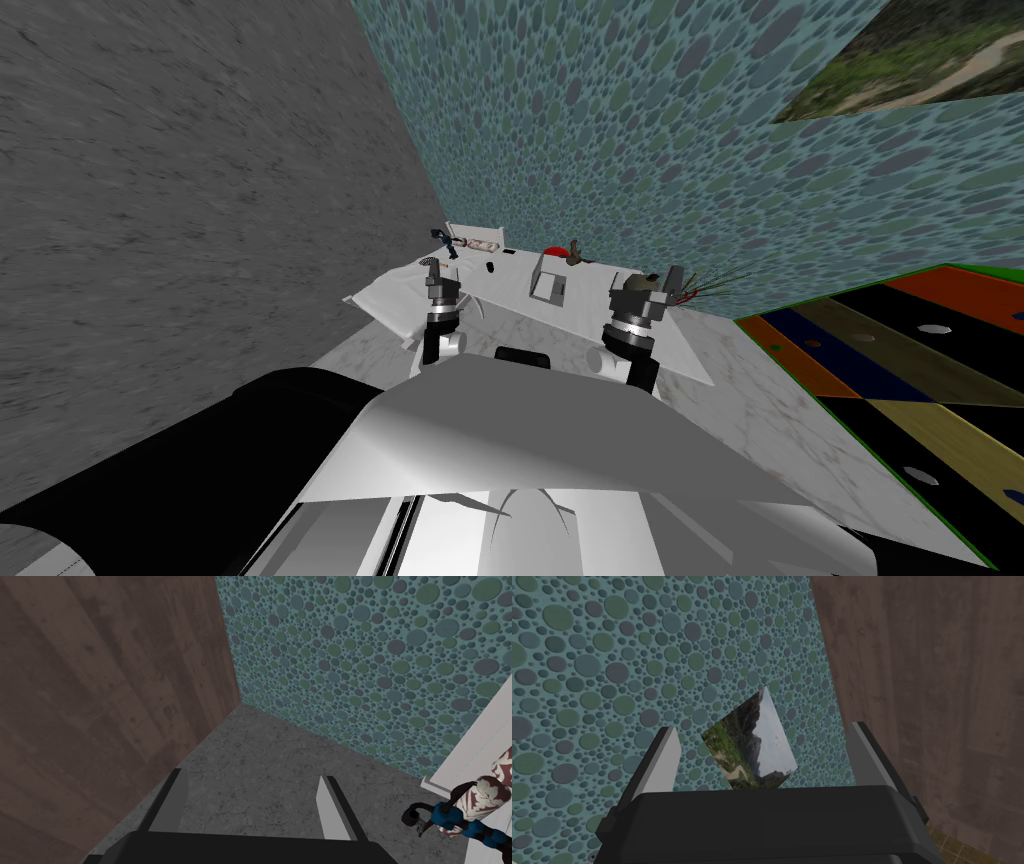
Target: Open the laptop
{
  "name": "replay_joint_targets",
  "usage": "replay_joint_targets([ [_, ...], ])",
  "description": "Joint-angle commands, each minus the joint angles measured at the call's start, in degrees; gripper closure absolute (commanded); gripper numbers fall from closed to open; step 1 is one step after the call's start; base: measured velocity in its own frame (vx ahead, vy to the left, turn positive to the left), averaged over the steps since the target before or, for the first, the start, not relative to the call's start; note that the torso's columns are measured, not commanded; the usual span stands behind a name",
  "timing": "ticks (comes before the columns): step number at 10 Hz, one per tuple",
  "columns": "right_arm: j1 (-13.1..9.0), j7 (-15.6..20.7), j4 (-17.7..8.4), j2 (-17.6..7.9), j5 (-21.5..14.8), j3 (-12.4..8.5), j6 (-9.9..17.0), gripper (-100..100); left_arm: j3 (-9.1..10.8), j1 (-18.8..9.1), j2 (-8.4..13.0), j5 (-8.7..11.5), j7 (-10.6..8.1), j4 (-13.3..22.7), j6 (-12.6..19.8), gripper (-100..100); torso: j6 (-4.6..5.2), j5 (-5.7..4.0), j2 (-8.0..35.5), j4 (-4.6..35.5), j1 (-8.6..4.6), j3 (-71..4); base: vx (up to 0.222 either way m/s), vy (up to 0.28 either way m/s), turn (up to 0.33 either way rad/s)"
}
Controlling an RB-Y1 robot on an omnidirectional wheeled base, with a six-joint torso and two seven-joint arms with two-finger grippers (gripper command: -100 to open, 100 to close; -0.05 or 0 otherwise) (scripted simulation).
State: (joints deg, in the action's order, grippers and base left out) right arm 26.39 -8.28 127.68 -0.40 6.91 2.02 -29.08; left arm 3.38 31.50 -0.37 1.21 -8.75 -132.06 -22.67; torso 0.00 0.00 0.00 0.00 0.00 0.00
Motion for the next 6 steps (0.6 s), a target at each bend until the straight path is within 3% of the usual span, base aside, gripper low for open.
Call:
replay_joint_targets([
  [1, 0.0, 0.0, 0.0, 0.0, 0.0, 0.0, 0.0, 0, 0.0, 0.0, 0.0, 0.0, 0.0, 0.0, 0.0, 0, 0.0, 0.0, 2.32, 2.35, 0.0, -4.67, 0.0, 0.0, 0.0],
  [6, 0.0, 0.0, 0.01, 0.0, 0.0, 0.0, 0.0, 0, 0.0, 0.0, 0.0, 0.0, 0.0, -0.01, 0.0, 0, 0.0, 0.0, 22.69, 22.68, 0.0, -45.36, 0.0, 0.0, 0.0],
])
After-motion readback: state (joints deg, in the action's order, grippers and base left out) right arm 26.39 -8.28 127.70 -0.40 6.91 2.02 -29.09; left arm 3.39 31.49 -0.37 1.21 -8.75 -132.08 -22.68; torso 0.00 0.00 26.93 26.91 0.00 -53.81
